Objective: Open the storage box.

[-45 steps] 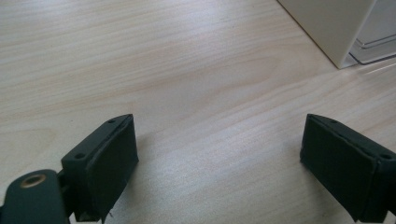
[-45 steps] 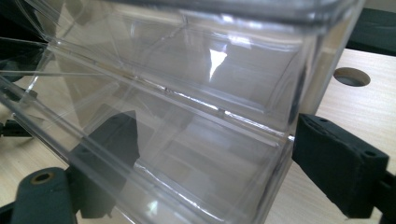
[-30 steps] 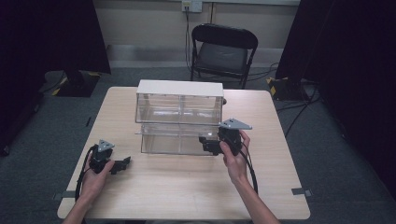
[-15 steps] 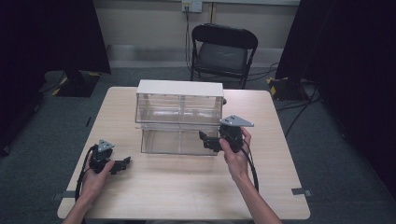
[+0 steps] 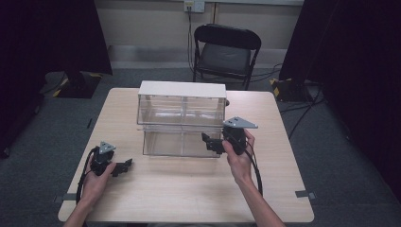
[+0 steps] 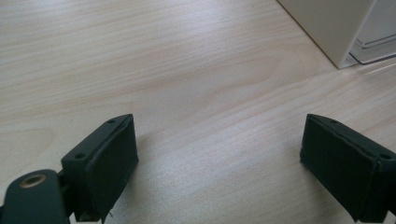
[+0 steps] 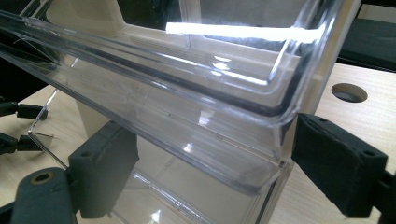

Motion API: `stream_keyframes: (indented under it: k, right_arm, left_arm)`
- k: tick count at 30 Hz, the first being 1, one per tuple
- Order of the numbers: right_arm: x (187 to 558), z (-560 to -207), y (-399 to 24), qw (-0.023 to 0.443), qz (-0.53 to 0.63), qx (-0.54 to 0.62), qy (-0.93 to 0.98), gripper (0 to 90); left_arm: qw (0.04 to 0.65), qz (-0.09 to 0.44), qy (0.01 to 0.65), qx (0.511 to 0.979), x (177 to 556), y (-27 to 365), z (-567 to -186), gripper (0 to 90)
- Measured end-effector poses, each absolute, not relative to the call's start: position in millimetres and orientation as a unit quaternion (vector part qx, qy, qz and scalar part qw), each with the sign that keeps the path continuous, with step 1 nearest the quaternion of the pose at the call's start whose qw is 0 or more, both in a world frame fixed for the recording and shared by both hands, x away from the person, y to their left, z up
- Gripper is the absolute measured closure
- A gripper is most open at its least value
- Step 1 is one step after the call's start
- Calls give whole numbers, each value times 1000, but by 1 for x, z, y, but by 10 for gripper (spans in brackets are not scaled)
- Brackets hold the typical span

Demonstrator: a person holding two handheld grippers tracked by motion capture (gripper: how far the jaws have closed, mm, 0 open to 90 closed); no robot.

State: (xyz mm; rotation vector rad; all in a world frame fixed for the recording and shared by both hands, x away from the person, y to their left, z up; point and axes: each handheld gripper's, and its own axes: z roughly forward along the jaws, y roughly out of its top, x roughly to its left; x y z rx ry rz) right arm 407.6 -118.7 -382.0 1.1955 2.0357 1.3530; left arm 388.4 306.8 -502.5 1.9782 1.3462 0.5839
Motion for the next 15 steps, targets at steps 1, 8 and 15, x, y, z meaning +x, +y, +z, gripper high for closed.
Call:
stream_keyframes:
  k: [1, 8, 15]
  right_arm:
    - [408, -382, -119, 210, 487, 429, 732, 141]
    - [407, -382, -119, 210, 487, 430, 731, 141]
    - [407, -381, -119, 209, 488, 428, 731, 141]
  left_arm:
    - [333, 224, 515, 757, 388, 307, -502, 106]
    - [333, 224, 516, 757, 388, 307, -502, 105]
    - [333, 224, 515, 758, 388, 307, -502, 106]
